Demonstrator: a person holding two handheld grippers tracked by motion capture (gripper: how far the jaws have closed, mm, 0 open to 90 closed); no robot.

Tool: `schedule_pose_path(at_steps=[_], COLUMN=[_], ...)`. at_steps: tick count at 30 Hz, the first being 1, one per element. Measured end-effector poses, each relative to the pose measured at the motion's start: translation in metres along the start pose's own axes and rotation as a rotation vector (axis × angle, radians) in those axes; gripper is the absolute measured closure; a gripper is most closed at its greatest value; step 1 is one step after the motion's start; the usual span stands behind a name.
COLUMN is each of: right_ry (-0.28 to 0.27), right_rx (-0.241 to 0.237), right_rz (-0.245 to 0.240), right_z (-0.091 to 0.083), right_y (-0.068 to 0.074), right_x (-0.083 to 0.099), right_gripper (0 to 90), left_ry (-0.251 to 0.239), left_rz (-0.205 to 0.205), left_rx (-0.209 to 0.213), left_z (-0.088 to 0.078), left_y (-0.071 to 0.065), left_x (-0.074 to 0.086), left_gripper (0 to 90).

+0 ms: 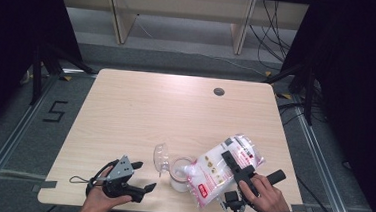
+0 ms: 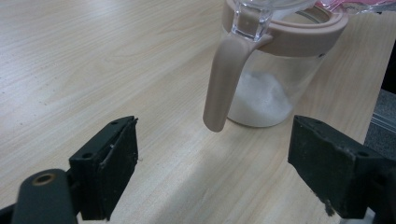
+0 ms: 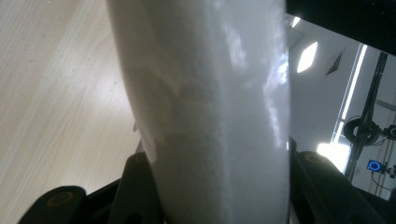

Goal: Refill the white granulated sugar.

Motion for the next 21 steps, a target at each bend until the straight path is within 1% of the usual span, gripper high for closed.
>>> schedule_pose_path(at_steps=[1, 2, 3, 4, 5, 7, 8, 9, 11, 12, 14, 15, 16, 18, 20, 21], right_ry=[0.000, 0.000, 0.000, 0.000, 0.000, 0.000, 0.000, 0.000, 0.000, 0.000, -0.001, -0.001, -0.001, 0.000, 0.000, 0.000], right_rx=[0.002, 0.002, 0.002, 0.002, 0.002, 0.001, 0.001, 0.000, 0.001, 0.001, 0.001, 0.001, 0.001, 0.001, 0.001, 0.002], right_rz=[0.002, 0.002, 0.001, 0.001, 0.001, 0.000, 0.000, 0.000, 0.000, 0.002, 0.002, 0.002, 0.002, 0.001, 0.002, 0.002], right_z=[-0.0003, -0.0002, -0.0002, -0.0002, -0.0002, -0.0001, 0.0000, 0.0000, -0.0001, -0.0001, -0.0002, -0.0002, -0.0002, -0.0003, -0.0004, -0.0004], right_y=[0.0000, 0.0000, 0.0000, -0.0001, -0.0001, -0.0002, -0.0002, -0.0002, -0.0001, 0.0000, 0.0000, 0.0000, -0.0001, -0.0002, -0.0002, -0.0002], right_x=[0.0001, 0.0001, 0.0001, 0.0001, 0.0001, 0.0001, 0.0000, 0.0001, 0.0001, 0.0001, 0.0002, 0.0003, 0.0003, 0.0001, 0.0002, 0.0001], right_gripper=[60.0, 60.1, 60.1, 60.0, 60.1, 60.1, 60.1, 60.1, 60.1, 60.1, 60.1, 60.1, 60.1, 60.2, 60.1, 60.1], left_ry=[0.000, -0.007, 0.003, -0.004, -0.004, 0.000, -0.004, -0.006, -0.001, -0.005, 0.003, 0.006, 0.001, 0.014, 0.007, 0.008], left_rz=[-0.001, -0.016, -0.020, -0.026, -0.027, -0.013, -0.031, -0.034, -0.027, -0.034, -0.028, -0.017, -0.027, -0.016, -0.023, -0.019], left_rx=[0.000, 0.001, -0.004, 0.000, 0.000, 0.000, 0.001, 0.001, -0.001, 0.000, -0.001, -0.004, -0.001, -0.005, 0.001, 0.001], left_z=[0.0003, 0.0008, 0.0000, 0.0002, 0.0001, 0.0002, 0.0008, 0.0009, 0.0004, 0.0009, 0.0006, 0.0001, 0.0004, -0.0006, 0.0001, 0.0001], left_y=[0.0001, -0.0012, -0.0013, -0.0019, -0.0018, -0.0007, -0.0020, -0.0025, -0.0019, -0.0023, -0.0016, -0.0009, -0.0016, -0.0008, -0.0019, -0.0018], left_x=[0.0003, 0.0004, 0.0007, 0.0004, 0.0004, 0.0007, 0.0010, 0.0006, 0.0006, 0.0007, 0.0007, 0.0007, 0.0004, 0.0007, 0.0007, 0.0006], left_gripper=[15.6, 15.6, 15.6, 15.6, 15.6, 15.6, 15.6, 15.6, 15.6, 15.6, 15.6, 15.6, 15.6, 15.6, 15.6, 15.6])
Point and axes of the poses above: each handheld gripper's, and its own axes: z roughly forward along the jaws, x roughly out of its underside, y roughly to its left, the point moved 3 cm from there along z, roughly forward along the jaws, and after that the axes turned 2 degrees about -z, right-handed, at the moved point
